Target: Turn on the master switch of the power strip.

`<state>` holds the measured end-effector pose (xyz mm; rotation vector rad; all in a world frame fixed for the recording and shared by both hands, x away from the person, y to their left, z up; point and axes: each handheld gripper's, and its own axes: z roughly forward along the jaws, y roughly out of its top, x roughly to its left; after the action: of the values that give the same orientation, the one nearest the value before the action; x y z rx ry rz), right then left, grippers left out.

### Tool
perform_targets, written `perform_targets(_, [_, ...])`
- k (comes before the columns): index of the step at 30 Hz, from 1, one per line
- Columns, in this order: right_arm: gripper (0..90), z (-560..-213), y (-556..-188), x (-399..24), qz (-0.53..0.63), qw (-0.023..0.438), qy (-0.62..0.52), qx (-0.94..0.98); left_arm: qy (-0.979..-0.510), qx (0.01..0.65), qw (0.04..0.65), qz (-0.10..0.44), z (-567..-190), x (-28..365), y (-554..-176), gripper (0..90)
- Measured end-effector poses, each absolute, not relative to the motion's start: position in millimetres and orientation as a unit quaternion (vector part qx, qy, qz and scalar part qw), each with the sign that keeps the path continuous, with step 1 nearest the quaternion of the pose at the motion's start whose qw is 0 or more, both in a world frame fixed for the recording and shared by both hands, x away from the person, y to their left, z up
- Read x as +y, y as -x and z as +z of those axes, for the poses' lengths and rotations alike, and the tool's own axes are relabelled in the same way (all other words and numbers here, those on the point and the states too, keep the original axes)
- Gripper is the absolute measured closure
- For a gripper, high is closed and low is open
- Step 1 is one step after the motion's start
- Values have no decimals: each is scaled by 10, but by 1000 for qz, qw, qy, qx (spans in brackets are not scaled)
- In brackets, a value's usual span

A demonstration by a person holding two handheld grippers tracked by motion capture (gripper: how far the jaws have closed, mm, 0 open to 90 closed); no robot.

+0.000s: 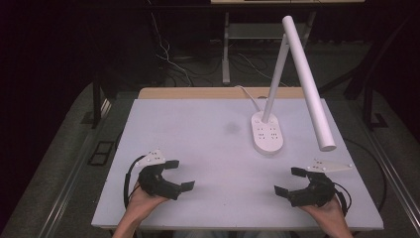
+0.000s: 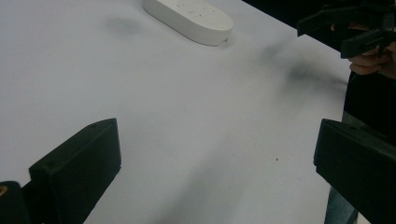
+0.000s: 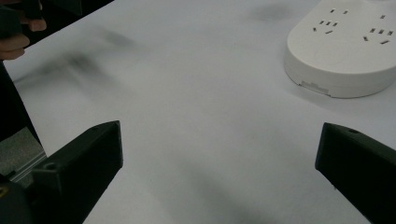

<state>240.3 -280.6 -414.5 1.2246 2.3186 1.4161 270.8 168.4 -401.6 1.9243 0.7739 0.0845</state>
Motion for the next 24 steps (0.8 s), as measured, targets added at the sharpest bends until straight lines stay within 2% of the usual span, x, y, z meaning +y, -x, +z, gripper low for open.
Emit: perform_targets(24, [2, -4141, -2396, -2802, 476, 78, -409, 775, -813, 315, 490, 23, -3840, 1419, -3046, 0])
